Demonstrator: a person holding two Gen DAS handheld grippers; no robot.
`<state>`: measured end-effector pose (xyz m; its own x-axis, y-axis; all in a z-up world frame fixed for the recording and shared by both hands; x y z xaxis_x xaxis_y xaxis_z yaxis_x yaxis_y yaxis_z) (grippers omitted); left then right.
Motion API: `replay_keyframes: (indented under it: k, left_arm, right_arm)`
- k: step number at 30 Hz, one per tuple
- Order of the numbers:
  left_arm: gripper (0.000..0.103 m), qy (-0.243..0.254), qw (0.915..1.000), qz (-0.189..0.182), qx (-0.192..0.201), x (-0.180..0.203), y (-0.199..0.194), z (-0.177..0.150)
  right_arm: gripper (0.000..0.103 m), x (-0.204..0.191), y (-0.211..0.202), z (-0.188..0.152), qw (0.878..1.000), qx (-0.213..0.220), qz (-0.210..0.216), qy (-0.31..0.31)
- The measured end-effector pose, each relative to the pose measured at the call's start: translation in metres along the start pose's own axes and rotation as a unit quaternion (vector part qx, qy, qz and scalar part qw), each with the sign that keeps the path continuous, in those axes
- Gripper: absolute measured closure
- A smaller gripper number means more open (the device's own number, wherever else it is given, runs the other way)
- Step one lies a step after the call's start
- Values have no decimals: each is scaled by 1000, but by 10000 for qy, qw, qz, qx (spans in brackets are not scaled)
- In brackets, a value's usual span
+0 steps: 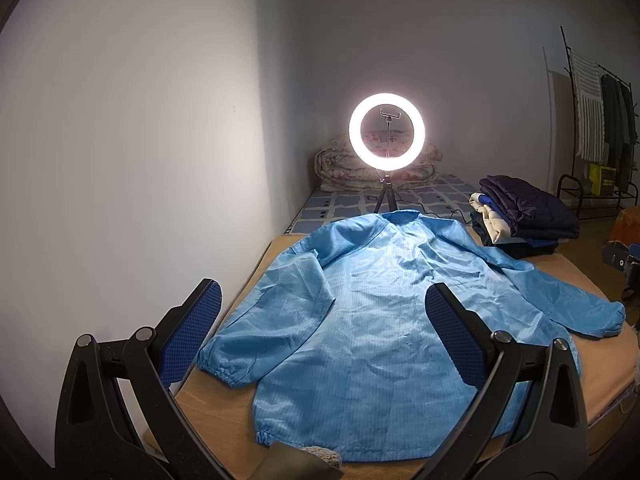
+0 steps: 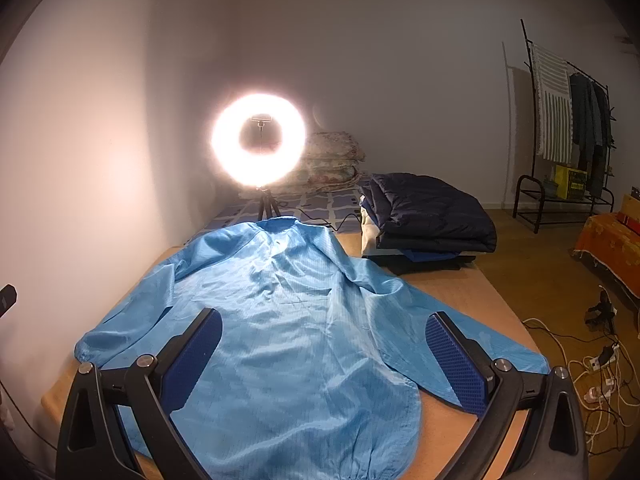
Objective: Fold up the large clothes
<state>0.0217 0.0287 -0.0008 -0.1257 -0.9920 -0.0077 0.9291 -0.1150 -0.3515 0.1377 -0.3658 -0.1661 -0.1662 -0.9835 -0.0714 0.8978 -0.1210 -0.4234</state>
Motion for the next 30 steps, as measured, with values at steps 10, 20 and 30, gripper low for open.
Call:
replay_keyframes:
  k: [10,20,30]
  left_arm:
    - [0,-56,9999,127,-83,-12,1,-8]
    - [0,-344,9983,340,-315,-47,9,-34]
    - [0,-445,9961,450,-622,-77,5,-82]
  right_arm:
    - [0,-20,4,4,9998,-28,181,-82]
    - [0,-65,16,-1,9962,-316,723,-365]
    - [0,-141,43,-22,9828,-709,1578,-650]
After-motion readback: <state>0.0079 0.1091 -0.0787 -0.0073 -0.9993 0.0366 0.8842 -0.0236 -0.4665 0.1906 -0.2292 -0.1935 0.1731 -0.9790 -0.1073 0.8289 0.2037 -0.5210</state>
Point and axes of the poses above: each gripper's, at about its wrist camera, not at the fingertips, and y roughly the way its jaws point, x to its right, z to its top, the point moved 2 cm from there along y, roughly the way its jaws point, and after that the axes turned 10 degrees about -z, right-handed, at the moved point
